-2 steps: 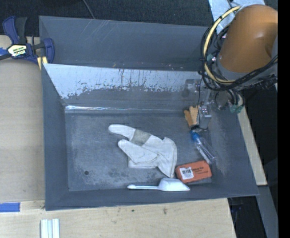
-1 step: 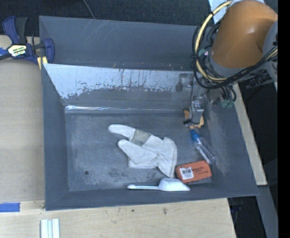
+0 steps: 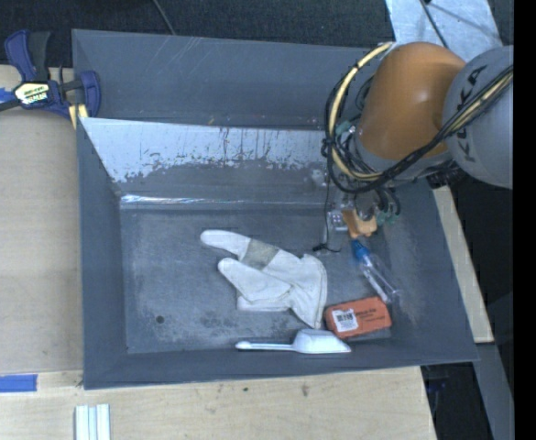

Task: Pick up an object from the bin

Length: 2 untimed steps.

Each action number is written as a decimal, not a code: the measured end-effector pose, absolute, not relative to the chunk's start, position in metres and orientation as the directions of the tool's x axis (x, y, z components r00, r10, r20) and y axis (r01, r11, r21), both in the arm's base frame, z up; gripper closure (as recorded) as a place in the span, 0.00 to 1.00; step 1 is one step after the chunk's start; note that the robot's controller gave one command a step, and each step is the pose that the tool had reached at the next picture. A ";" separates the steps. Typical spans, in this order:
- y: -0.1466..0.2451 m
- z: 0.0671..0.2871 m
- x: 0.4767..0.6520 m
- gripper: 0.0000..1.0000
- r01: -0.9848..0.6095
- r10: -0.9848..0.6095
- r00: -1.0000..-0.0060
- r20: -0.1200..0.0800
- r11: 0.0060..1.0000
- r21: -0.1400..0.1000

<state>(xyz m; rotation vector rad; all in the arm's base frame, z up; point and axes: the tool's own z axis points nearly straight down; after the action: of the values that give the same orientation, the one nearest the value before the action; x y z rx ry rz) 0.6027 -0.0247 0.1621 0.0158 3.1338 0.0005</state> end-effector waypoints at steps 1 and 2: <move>0.001 0.129 0.621 0.00 0.014 0.014 -1.000 -0.003 1.000 0.000; 0.001 0.105 0.625 0.00 -0.004 -0.004 -1.000 -0.003 1.000 0.000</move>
Offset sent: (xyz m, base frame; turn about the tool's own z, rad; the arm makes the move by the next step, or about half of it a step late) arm 0.0215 0.0249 -0.0619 -0.0184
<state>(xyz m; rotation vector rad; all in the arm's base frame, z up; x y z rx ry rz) 0.6246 0.0007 0.1053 -0.0068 3.1383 -0.0002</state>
